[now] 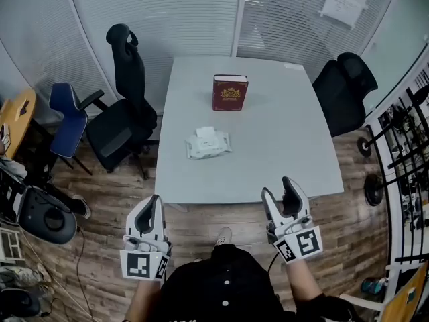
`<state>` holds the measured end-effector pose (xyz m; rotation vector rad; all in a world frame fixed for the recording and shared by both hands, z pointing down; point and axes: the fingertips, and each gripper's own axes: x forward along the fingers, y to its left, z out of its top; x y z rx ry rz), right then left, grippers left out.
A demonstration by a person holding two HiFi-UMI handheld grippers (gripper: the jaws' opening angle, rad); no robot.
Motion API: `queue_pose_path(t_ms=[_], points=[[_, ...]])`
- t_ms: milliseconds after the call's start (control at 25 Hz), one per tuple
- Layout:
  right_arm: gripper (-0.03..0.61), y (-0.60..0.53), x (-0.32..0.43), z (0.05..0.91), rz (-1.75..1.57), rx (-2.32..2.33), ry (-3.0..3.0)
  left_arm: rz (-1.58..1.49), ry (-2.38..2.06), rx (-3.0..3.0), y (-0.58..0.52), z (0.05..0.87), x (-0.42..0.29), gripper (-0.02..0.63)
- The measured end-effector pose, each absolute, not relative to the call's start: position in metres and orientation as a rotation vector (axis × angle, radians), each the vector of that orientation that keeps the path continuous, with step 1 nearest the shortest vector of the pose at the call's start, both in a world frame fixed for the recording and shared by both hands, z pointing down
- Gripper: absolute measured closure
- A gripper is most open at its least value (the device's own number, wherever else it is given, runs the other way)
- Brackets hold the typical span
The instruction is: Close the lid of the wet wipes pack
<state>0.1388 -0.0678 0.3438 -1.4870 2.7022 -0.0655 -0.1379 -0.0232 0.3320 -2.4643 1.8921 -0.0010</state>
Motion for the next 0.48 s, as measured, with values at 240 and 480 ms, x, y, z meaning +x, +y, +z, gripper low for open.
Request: queue_pose_path(t_ms=[240,480], points=[[0.336,-0.101,0.146,0.346,-0.080,-1.468,2.712,-0.005,1.911,-2.454,-0.054,0.332,-0.130,0.598],[0.337,-0.132,0.156,0.354,-0.109,-1.431,2.742,-0.029,1.962,-2.429,-0.079,0.339,-0.123,0.599]])
